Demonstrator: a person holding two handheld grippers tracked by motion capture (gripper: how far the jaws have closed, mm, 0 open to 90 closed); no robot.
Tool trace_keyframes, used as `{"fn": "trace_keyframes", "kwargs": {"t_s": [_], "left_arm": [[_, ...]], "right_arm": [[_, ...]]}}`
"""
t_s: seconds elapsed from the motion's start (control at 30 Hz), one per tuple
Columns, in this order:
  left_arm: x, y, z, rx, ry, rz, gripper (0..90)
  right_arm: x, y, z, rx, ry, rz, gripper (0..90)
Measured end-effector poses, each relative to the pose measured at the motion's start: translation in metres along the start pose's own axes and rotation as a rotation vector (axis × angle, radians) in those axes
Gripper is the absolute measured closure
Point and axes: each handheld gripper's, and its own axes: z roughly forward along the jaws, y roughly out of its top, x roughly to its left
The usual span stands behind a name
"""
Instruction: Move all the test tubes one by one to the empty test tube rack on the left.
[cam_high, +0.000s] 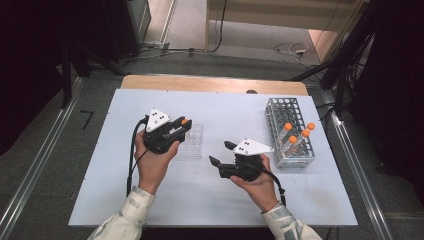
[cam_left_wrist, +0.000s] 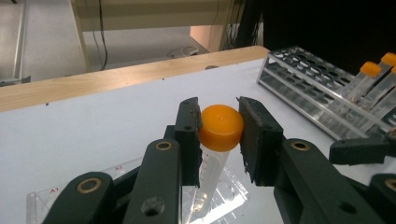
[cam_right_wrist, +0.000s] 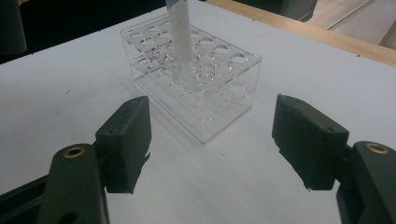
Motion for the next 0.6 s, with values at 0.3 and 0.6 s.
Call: {"fn": "trace_keyframes", "kwargs": {"t_s": [0.3,0.6], "left_arm": [[-0.006,-0.025,0.011,0.019,0.032,0.053,70.1],[-0.004,-0.026,0.012,0.016,0.026,0.029,69.9]], "right_arm": [[0.001,0.000,0.000,0.002,0.000,-0.002,26.4],[0.001,-0.001,0.001,0.005,-0.001,-0.005,26.4]]}}
